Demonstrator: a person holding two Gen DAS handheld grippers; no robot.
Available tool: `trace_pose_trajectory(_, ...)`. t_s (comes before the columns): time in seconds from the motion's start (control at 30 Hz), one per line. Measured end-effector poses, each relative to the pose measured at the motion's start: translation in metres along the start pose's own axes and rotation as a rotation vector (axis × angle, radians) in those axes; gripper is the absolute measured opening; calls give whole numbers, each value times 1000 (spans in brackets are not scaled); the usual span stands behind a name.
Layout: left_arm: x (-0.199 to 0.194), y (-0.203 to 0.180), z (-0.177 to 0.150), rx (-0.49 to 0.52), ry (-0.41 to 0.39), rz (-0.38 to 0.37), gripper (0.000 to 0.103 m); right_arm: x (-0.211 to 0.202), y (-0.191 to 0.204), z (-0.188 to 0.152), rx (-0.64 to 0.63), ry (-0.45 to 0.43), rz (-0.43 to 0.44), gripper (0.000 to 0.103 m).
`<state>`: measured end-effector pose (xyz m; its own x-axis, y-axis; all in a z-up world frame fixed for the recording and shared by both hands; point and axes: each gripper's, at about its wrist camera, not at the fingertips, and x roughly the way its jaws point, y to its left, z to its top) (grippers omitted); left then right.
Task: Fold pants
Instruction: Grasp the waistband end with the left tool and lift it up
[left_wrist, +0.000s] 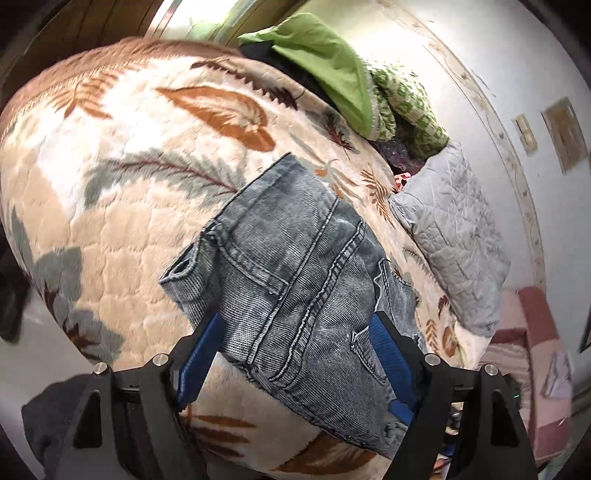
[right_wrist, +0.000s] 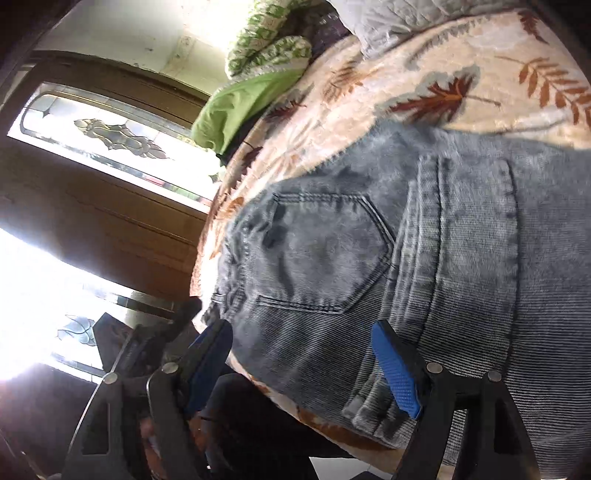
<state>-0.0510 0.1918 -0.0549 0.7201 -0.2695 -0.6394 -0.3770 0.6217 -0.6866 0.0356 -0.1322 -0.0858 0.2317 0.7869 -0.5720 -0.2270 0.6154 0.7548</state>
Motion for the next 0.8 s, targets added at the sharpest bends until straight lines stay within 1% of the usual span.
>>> trace_pose_trajectory(0.03, 0, 7, 2, -51, 7, -34, 81, 9, -7, -3, 33, 32, 12, 80)
trace_pose_trajectory(0.07, 0, 12, 3, -94, 16, -57, 81, 7, -10, -4, 41, 0, 38, 80)
trace_pose_trajectory(0.13, -2, 22, 6, -190, 24, -92, 81, 4, -11, -3, 58, 1, 65, 80)
trace_pose_trajectory(0.17, -8, 25, 5, -237, 6, -106, 81, 4, -12, -2, 64, 4, 72, 80)
trace_pose_trajectory(0.2, -14, 26, 4, -251, -11, -113, 82, 4, -12, -2, 66, 3, 76, 80)
trace_pose_trajectory(0.23, -20, 26, 2, -251, -25, -103, 82, 5, -12, -2, 61, 2, 76, 80)
trace_pose_trajectory(0.27, -22, 27, 0, -257, -34, -85, 85, 5, -12, -3, 53, 0, 73, 80)
trace_pose_trajectory(0.3, -19, 29, 1, -260, -22, -75, 86, 6, -11, -3, 45, -2, 68, 80)
trace_pose_trajectory(0.33, -15, 27, 1, -236, -13, -65, 86, 6, -10, -4, 35, -4, 63, 80)
trace_pose_trajectory(0.4, -9, 24, 4, -227, -5, -43, 86, 7, -9, -5, 22, -4, 58, 80)
trace_pose_trajectory(0.43, -3, 22, 6, -225, 5, -52, 86, 7, -9, -5, 22, -4, 61, 80)
trace_pose_trajectory(0.47, 3, 26, 8, -217, 30, -42, 86, 5, -11, -5, 25, -4, 67, 80)
trace_pose_trajectory(0.5, 12, 27, 9, -215, 66, -15, 85, 2, -14, -5, 29, -4, 73, 80)
trace_pose_trajectory(0.53, 17, 26, 10, -195, 78, 6, 85, 1, -15, -6, 34, -3, 75, 80)
trace_pose_trajectory(0.57, 21, 25, 10, -194, 79, 14, 85, 1, -15, -5, 36, -2, 75, 80)
trace_pose_trajectory(0.7, 24, 27, 17, -210, 22, 18, 84, 0, -16, -5, 33, 1, 72, 80)
trace_pose_trajectory(0.73, 23, 24, 19, -202, 12, 29, 68, 0, -16, -5, 32, 1, 69, 80)
trace_pose_trajectory(0.77, 25, 20, 21, -164, 13, 58, 37, 1, -15, -5, 28, 3, 61, 80)
trace_pose_trajectory(0.8, 28, 17, 21, -124, 20, 84, 26, 2, -12, -5, 19, 6, 46, 80)
